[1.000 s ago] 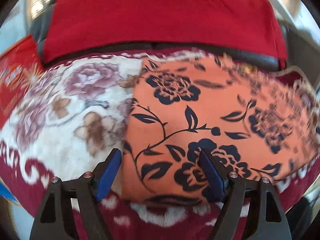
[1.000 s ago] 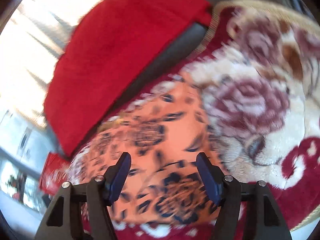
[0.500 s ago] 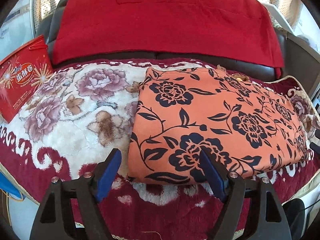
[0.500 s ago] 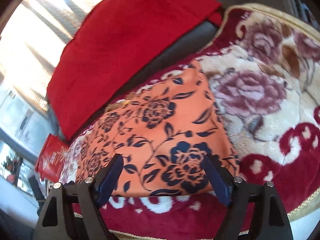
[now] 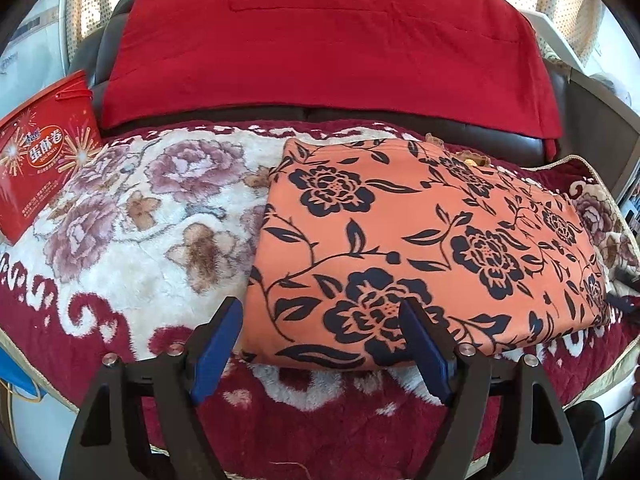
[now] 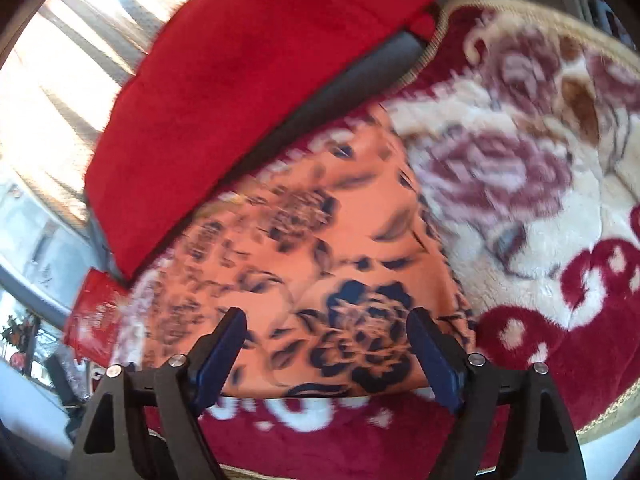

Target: Fold small clothes

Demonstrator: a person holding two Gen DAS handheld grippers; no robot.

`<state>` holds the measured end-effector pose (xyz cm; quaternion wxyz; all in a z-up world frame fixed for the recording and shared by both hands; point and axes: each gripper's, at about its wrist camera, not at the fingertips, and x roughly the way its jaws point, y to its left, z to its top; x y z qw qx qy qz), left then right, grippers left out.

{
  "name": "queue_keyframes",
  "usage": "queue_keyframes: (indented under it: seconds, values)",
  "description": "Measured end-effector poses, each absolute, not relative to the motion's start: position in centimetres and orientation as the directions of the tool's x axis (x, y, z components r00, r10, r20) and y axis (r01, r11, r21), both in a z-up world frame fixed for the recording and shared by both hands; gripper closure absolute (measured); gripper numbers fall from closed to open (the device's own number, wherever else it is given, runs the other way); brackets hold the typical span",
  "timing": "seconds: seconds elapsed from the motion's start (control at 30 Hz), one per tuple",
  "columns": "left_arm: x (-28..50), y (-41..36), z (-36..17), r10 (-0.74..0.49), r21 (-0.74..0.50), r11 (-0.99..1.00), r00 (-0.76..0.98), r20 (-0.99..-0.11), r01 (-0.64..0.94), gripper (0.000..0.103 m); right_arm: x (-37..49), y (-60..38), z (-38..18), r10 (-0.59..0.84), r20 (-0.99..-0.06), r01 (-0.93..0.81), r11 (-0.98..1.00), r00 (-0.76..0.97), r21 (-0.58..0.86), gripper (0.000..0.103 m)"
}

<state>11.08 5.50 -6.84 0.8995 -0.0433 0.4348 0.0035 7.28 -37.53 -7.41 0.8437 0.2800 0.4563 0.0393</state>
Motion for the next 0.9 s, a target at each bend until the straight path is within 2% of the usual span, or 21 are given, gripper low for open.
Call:
queue_keyframes:
  seconds: [0.03, 0.1, 0.27, 0.37, 0.5, 0.57, 0.63, 0.7, 0.8, 0.9]
  values:
    - [11.1, 5.3, -6.8, -0.04, -0.081, 0.996, 0.625, -0.779, -0.038, 0.022, 7.7, -37.8, -8.5, 0.309, -0.785, 0.234, 0.839, 0.538, 0.491, 0.019]
    - [11.1, 5.1, -6.7, -0.05, -0.087, 0.996, 0.631, -0.774, -0.028, 0.022, 7.8, -37.9, -8.2, 0.313, -0.779, 0.229, 0.838, 0.543, 0.496, 0.018]
    - [11.9, 3.6, -6.4, -0.098, -0.121, 0.993, 0.65, -0.754, 0.009, 0.022, 10.2, -37.3, -4.5, 0.369, -0.711, 0.128, 0.832, 0.599, 0.54, 0.018]
    - [12.9, 1.4, -6.8, -0.135, -0.122, 0.99, 0.643, -0.754, 0.064, 0.022, 13.5, -37.7, -4.4, 0.407, -0.676, 0.106, 0.806, 0.614, 0.582, 0.018]
    - [14.2, -0.6, -8.5, -0.137, -0.104, 0.991, 0.616, -0.775, 0.09, 0.022, 18.3, -39.9, -7.1, 0.475, -0.63, 0.128, 0.728, 0.614, 0.674, 0.018]
    - [14.7, -1.0, -9.5, -0.135, -0.105, 0.991, 0.591, -0.795, 0.084, 0.022, 20.5, -41.4, -9.5, 0.472, -0.641, 0.187, 0.698, 0.605, 0.691, 0.018]
    - [15.0, -1.1, -10.2, -0.126, -0.102, 0.992, 0.588, -0.799, 0.073, 0.016, 21.9, -43.6, -12.2, 0.457, -0.647, 0.277, 0.642, 0.61, 0.715, 0.019]
    - [15.1, -1.1, -10.2, -0.117, -0.089, 0.993, 0.592, -0.797, 0.075, 0.014, 21.6, -44.9, -12.3, 0.466, -0.588, 0.284, 0.57, 0.661, 0.771, 0.019]
    - [15.1, -1.0, -10.1, -0.116, -0.088, 0.993, 0.588, -0.8, 0.076, 0.014, 19.9, -44.0, -10.2, 0.423, -0.61, 0.25, 0.645, 0.67, 0.722, 0.019]
    - [14.9, -1.2, -9.9, -0.101, -0.077, 0.995, 0.587, -0.804, 0.065, 0.014, 15.9, -41.7, -8.0, 0.448, -0.59, 0.151, 0.697, 0.672, 0.701, 0.019]
